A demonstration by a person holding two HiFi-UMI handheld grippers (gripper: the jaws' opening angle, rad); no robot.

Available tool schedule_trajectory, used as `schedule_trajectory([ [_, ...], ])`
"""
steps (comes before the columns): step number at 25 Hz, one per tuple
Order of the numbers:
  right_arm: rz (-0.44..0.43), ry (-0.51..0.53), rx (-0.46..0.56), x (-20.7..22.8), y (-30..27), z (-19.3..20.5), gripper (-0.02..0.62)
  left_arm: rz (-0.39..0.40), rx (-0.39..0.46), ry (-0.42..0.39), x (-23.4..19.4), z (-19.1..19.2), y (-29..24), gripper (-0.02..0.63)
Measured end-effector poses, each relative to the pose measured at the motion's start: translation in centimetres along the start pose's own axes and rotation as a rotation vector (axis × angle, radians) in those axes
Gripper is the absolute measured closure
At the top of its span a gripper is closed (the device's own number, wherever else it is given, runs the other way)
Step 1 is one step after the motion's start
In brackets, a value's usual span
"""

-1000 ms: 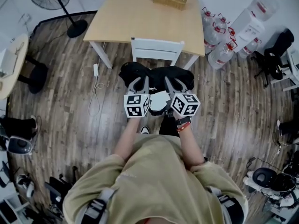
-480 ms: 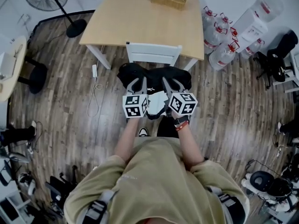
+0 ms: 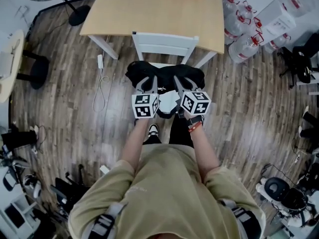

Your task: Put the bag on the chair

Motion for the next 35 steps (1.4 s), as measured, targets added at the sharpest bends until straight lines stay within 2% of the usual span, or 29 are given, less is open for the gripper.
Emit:
schedule_trajectory([
  [15, -0.022, 0.021, -0.186, 6.0, -5.5, 6.5, 0.511, -0.051, -0.14, 0.026, -2.9, 7.9, -5.7, 0.578],
  [26, -0.018, -0.026, -0.265, 9.7, -8.4, 13.0, 0.508, -0.082, -0.227, 0.056, -5.5, 14.5, -8.1, 0.578],
  [35, -0.042, -0.016, -0.324, 12.1, -10.2, 18.0, 0.501, -0.093, -0.289, 0.071, -7.4, 19.6, -9.7, 0.578],
])
Point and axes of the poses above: the fingertips, and each gripper's own axes: y backward along the fingers, x to its right, z out of its underside, the point moved 5 cm from there along y, backward along the fingers, and after that the axes turned 13 degrees about x, right-handed, at the moved point
